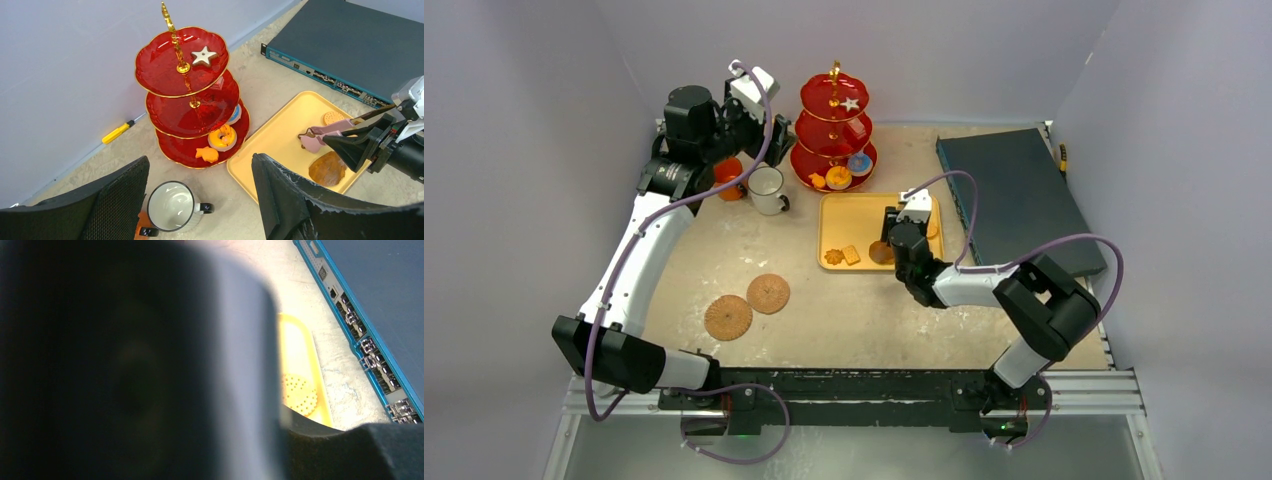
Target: Serve the afternoon tea
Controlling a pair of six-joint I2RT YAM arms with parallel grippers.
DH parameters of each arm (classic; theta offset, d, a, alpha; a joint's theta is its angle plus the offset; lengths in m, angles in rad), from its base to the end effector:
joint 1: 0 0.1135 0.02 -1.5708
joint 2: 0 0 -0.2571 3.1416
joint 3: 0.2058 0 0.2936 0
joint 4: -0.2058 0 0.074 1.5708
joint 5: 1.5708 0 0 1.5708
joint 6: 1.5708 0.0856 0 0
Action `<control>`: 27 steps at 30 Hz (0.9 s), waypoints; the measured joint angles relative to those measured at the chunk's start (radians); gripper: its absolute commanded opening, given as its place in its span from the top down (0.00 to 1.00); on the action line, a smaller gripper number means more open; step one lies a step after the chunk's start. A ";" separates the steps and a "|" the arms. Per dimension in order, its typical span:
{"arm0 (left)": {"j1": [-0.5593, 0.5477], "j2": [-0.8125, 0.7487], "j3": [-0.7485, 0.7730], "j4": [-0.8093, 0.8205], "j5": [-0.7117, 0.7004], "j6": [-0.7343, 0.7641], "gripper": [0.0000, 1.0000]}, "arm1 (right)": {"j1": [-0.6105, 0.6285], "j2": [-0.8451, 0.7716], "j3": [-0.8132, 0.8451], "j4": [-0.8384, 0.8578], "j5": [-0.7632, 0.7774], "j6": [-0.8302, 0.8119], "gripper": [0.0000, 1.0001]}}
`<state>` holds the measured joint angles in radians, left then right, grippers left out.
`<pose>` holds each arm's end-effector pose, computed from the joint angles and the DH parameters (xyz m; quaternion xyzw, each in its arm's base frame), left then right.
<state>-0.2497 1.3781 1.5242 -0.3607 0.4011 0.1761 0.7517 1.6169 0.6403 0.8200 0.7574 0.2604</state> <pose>0.3751 -0.1302 0.4345 0.2834 0.7195 -0.1777 0.6086 0.3156 0.2145 0.1445 0.0612 0.7436 0.0467 0.6642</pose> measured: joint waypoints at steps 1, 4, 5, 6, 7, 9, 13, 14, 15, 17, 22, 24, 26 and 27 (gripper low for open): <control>0.000 0.000 0.000 0.000 0.000 0.000 0.26 | 0.000 0.000 0.000 0.003 -0.001 -0.002 0.53; 0.000 0.000 0.000 0.000 0.000 0.000 0.26 | 0.000 -0.003 0.003 0.010 -0.011 -0.019 0.54; 0.000 0.000 0.000 0.000 0.000 0.000 0.26 | 0.000 -0.009 0.003 0.009 -0.016 -0.027 0.54; 0.000 0.000 0.000 0.000 0.000 0.000 0.26 | 0.000 -0.017 0.003 0.008 -0.019 -0.037 0.54; 0.000 0.000 0.000 0.000 0.000 0.000 0.26 | 0.000 -0.026 0.005 0.008 -0.021 -0.046 0.54; 0.000 0.000 0.000 0.000 0.000 0.000 0.26 | -0.001 -0.050 0.018 0.004 -0.027 -0.068 0.54; 0.000 0.000 0.000 0.000 0.000 0.000 0.26 | -0.021 -0.084 0.112 0.005 -0.070 -0.103 0.55; 0.000 0.000 0.000 0.000 0.000 0.000 0.26 | -0.033 -0.085 0.147 0.008 -0.084 -0.105 0.55; 0.000 0.000 0.000 0.000 0.000 0.000 0.26 | -0.048 -0.085 0.183 0.011 -0.103 -0.106 0.55; 0.000 0.000 0.000 0.000 0.000 0.000 0.26 | -0.077 -0.078 0.248 0.015 -0.137 -0.105 0.55; 0.000 0.000 0.000 0.000 0.000 0.000 0.26 | -0.140 0.018 0.451 0.039 -0.235 -0.104 0.55; 0.000 0.000 0.000 0.000 -0.001 0.000 0.26 | -0.151 0.074 0.520 0.039 -0.269 -0.105 0.55; 0.000 0.000 0.000 0.000 -0.001 0.000 0.27 | -0.151 0.121 0.566 0.034 -0.297 -0.104 0.55; 0.000 0.000 0.000 0.000 -0.001 0.000 0.27 | -0.151 0.149 0.589 0.031 -0.311 -0.105 0.55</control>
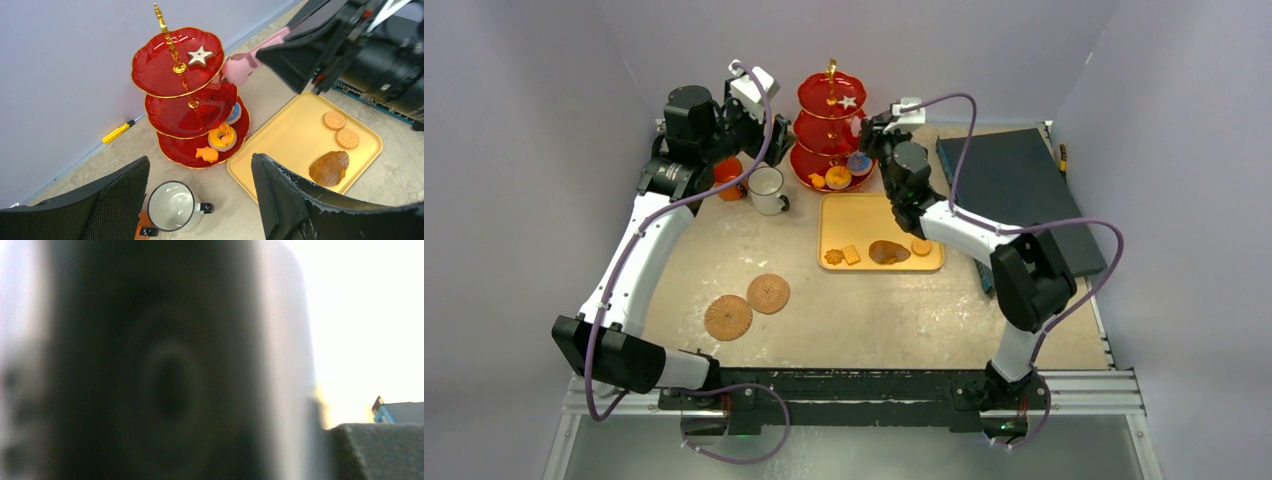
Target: Serve the afternoon tea
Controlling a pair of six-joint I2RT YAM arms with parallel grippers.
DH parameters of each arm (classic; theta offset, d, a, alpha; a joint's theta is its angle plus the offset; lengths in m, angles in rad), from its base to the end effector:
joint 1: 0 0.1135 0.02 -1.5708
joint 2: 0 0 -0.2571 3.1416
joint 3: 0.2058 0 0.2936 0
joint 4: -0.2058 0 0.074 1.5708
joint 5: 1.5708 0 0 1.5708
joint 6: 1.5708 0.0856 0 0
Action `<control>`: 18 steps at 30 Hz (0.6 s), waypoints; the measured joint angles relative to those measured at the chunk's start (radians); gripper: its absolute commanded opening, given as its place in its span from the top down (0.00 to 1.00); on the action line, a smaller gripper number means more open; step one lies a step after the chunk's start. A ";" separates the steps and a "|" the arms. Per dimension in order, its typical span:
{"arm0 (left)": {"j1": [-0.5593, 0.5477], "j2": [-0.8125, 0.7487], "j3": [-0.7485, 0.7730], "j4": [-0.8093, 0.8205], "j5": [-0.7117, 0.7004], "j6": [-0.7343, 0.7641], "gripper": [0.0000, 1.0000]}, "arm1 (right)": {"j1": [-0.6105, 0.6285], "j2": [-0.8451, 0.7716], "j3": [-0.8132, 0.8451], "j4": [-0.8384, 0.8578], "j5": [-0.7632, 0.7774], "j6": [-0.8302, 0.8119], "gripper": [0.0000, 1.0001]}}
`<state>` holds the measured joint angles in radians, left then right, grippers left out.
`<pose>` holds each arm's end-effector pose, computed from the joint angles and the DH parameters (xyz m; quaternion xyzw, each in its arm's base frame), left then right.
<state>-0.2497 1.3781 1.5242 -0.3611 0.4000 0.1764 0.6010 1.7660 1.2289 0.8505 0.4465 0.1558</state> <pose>0.3752 -0.1301 0.4344 0.2832 0.7198 -0.1772 0.6086 0.4262 0.2474 0.3168 0.0480 0.5989 0.1704 0.7810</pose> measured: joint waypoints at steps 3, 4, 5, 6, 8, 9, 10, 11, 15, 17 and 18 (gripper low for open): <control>0.000 0.000 0.000 0.000 0.000 0.000 0.27 | 0.001 0.059 0.034 -0.012 -0.032 0.002 0.55; 0.000 0.000 0.000 0.000 0.000 0.000 0.27 | 0.001 0.075 0.042 -0.017 -0.042 0.004 0.55; 0.000 0.000 0.000 0.000 0.000 0.000 0.27 | 0.001 0.086 0.047 -0.021 -0.047 0.005 0.55; 0.000 0.000 0.000 0.000 0.000 0.000 0.27 | 0.001 0.099 0.054 -0.024 -0.050 0.007 0.55; 0.000 0.000 0.000 0.000 0.000 0.000 0.27 | 0.001 0.116 0.063 -0.029 -0.054 0.008 0.54; 0.000 0.000 0.000 0.000 0.000 0.000 0.27 | 0.001 0.124 0.066 -0.029 -0.055 0.009 0.53; 0.000 0.000 0.000 0.000 0.000 0.000 0.27 | 0.001 0.129 0.069 -0.029 -0.056 0.011 0.50; 0.000 0.000 0.000 0.000 0.000 0.000 0.27 | 0.001 0.135 0.072 -0.029 -0.056 0.013 0.47; 0.000 0.000 0.000 0.000 0.000 0.000 0.27 | 0.001 0.150 0.085 -0.027 -0.056 0.021 0.37; 0.000 0.000 0.000 -0.001 0.000 0.000 0.26 | 0.001 0.152 0.085 -0.026 -0.056 0.026 0.35; 0.000 0.000 0.000 -0.001 0.000 0.000 0.26 | 0.001 0.152 0.085 -0.024 -0.056 0.026 0.35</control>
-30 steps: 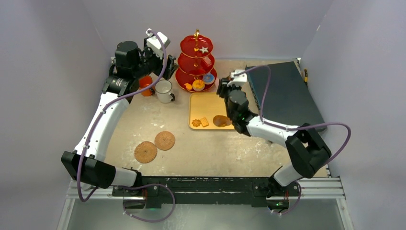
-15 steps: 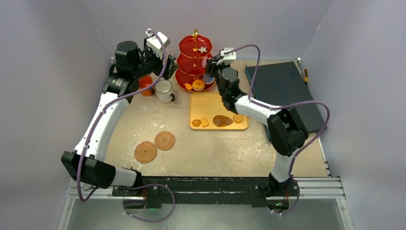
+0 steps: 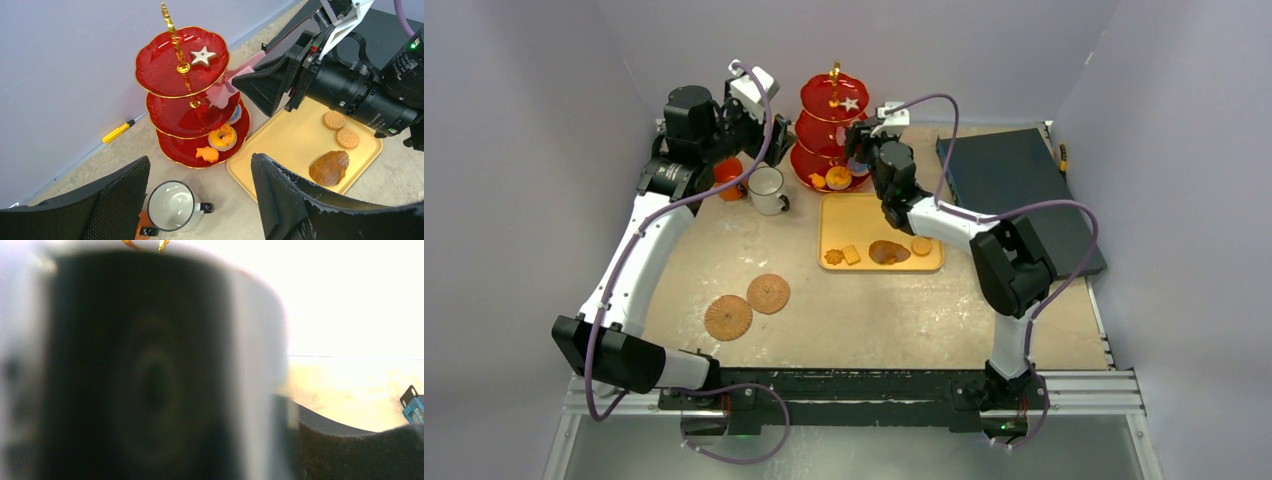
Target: Serve the afternoon tea
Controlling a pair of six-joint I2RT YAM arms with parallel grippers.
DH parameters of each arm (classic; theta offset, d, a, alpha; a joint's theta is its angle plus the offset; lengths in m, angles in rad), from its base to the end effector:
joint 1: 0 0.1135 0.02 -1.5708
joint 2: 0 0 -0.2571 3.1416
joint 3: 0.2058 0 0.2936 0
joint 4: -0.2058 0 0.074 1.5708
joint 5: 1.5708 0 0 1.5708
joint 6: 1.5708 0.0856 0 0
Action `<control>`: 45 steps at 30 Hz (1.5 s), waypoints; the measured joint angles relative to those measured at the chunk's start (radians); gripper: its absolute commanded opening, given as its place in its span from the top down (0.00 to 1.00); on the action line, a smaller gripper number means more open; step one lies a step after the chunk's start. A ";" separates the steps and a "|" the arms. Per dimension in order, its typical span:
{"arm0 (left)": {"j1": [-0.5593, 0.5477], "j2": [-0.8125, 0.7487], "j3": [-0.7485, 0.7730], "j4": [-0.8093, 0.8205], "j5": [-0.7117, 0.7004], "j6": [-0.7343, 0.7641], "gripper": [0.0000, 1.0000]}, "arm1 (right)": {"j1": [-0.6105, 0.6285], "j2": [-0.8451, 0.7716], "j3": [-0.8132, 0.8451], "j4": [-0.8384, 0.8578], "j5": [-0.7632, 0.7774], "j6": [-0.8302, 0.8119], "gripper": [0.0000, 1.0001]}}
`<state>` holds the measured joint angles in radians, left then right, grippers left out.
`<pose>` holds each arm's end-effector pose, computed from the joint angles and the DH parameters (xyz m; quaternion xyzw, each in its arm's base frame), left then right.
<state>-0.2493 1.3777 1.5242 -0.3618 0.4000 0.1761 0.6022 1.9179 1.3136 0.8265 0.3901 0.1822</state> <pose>0.3751 -0.1299 0.4345 0.2829 0.7200 -0.1771 0.6085 0.4531 0.2720 0.2751 0.0204 0.6306 0.1811 0.7544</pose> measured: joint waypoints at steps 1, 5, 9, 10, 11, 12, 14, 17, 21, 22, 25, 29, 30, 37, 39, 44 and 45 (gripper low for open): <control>0.000 0.000 0.000 0.000 0.000 0.000 0.26 | 0.000 0.000 -0.001 0.003 0.000 0.000 0.35; 0.000 0.000 0.000 0.000 0.000 0.000 0.25 | 0.000 -0.016 -0.030 0.022 0.002 0.000 0.36; 0.000 -0.003 0.000 -0.001 0.000 0.000 0.25 | 0.000 -0.083 -0.117 0.027 0.014 -0.004 0.37; 0.000 -0.005 0.000 -0.002 0.000 0.000 0.25 | 0.000 -0.105 -0.139 0.026 0.019 -0.006 0.37; 0.000 -0.007 0.000 -0.002 0.000 0.000 0.25 | 0.000 -0.134 -0.166 0.025 0.023 -0.008 0.37; 0.000 -0.009 0.000 -0.003 0.000 0.000 0.25 | 0.000 -0.169 -0.199 0.023 0.031 -0.008 0.37; 0.000 -0.011 0.000 -0.004 0.000 0.000 0.25 | 0.000 -0.249 -0.265 0.010 0.048 -0.006 0.38; 0.000 -0.014 0.000 -0.006 0.000 0.000 0.25 | 0.000 -0.367 -0.359 -0.013 0.089 -0.002 0.38; 0.000 -0.014 0.000 -0.008 0.000 0.000 0.25 | 0.000 -0.502 -0.480 -0.069 0.148 0.022 0.38; 0.000 -0.014 0.000 -0.010 0.000 0.000 0.25 | 0.000 -0.523 -0.501 -0.087 0.156 0.029 0.38; 0.000 -0.014 0.000 -0.025 -0.001 -0.001 0.26 | -0.001 -0.582 -0.572 -0.155 0.188 0.060 0.38; 0.000 -0.012 0.000 -0.072 -0.005 -0.010 0.26 | -0.001 -0.639 -0.659 -0.255 0.218 0.106 0.38; 0.000 -0.009 0.000 -0.084 -0.008 -0.012 0.26 | -0.001 -0.650 -0.676 -0.273 0.224 0.115 0.37; 0.001 0.052 0.017 -0.198 -0.085 -0.016 0.25 | -0.001 -0.698 -0.733 -0.394 0.256 0.183 0.36; 0.003 0.076 0.028 -0.233 -0.108 -0.015 0.24 | -0.001 -0.701 -0.742 -0.405 0.262 0.194 0.35; 0.016 0.089 0.028 -0.272 -0.137 -0.017 0.24 | -0.003 -0.674 -0.749 -0.394 0.278 0.204 0.35; 0.018 0.089 0.028 -0.272 -0.140 -0.017 0.25 | -0.004 -0.660 -0.749 -0.390 0.278 0.204 0.36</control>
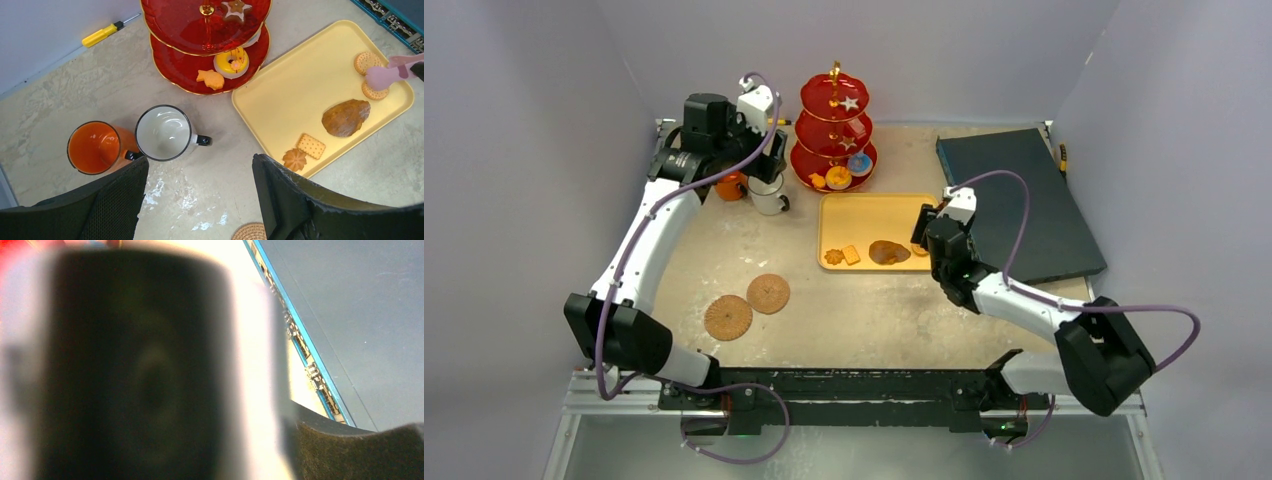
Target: Serve the afternoon tea
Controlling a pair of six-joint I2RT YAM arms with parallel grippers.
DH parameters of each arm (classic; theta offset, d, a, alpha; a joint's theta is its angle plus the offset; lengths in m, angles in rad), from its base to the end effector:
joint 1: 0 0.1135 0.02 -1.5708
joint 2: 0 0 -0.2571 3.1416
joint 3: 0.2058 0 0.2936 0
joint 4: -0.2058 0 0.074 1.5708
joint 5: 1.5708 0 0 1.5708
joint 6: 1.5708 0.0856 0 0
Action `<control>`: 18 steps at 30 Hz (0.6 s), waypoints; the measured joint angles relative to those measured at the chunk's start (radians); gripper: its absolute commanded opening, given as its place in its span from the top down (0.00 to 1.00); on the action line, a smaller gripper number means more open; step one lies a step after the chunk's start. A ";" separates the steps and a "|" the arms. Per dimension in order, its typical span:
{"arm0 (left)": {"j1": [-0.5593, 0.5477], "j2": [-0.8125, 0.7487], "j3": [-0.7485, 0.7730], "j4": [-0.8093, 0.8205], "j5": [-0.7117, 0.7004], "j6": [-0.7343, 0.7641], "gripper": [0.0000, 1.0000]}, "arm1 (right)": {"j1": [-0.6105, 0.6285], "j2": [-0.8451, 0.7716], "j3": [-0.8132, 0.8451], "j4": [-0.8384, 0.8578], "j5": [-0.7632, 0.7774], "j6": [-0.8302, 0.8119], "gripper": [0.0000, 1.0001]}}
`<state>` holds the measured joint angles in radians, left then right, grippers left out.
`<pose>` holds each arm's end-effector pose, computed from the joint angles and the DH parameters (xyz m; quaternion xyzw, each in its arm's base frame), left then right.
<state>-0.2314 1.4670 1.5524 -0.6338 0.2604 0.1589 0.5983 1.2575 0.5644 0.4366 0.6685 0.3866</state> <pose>0.3924 -0.1151 0.3718 0.2300 0.8360 -0.1307 0.4807 0.3081 0.1458 0.1848 0.1203 0.7649 0.0439 0.6313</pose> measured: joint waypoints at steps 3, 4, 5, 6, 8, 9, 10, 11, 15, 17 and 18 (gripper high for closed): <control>0.000 0.000 0.000 -0.001 -0.004 0.000 0.25 | -0.004 0.047 0.000 0.011 -0.001 0.004 0.36; 0.000 0.000 0.000 0.000 -0.004 0.000 0.25 | -0.004 0.060 0.002 0.011 -0.001 0.006 0.36; 0.000 0.000 0.000 0.002 -0.005 0.000 0.25 | -0.004 0.074 0.004 0.011 -0.002 0.009 0.36; 0.001 0.000 0.000 0.004 -0.006 0.000 0.25 | -0.005 0.084 0.007 0.014 -0.003 0.012 0.36; 0.001 0.000 0.000 0.006 -0.007 0.000 0.25 | -0.005 0.087 0.011 0.018 -0.005 0.015 0.36; 0.001 0.000 0.000 0.011 -0.008 0.000 0.25 | -0.005 0.084 0.011 0.018 -0.006 0.015 0.36; 0.001 0.000 0.002 0.013 -0.008 0.000 0.25 | -0.005 0.082 0.011 0.018 -0.006 0.015 0.36; 0.001 0.001 0.004 0.014 -0.010 0.000 0.25 | -0.005 0.080 0.011 0.017 -0.007 0.015 0.36; 0.001 0.004 0.022 0.019 -0.011 0.001 0.25 | -0.005 0.057 0.010 0.010 -0.014 0.016 0.36; 0.001 0.004 0.026 0.020 -0.011 0.001 0.25 | -0.005 0.042 0.008 0.008 -0.022 0.017 0.36; 0.001 0.004 0.027 0.021 -0.011 0.001 0.25 | -0.005 0.035 0.008 0.006 -0.029 0.018 0.35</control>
<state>-0.2302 1.4708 1.5791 -0.6128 0.2497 0.1596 0.5938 1.2926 0.5724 0.4431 0.6399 0.4042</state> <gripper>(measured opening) 0.754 0.643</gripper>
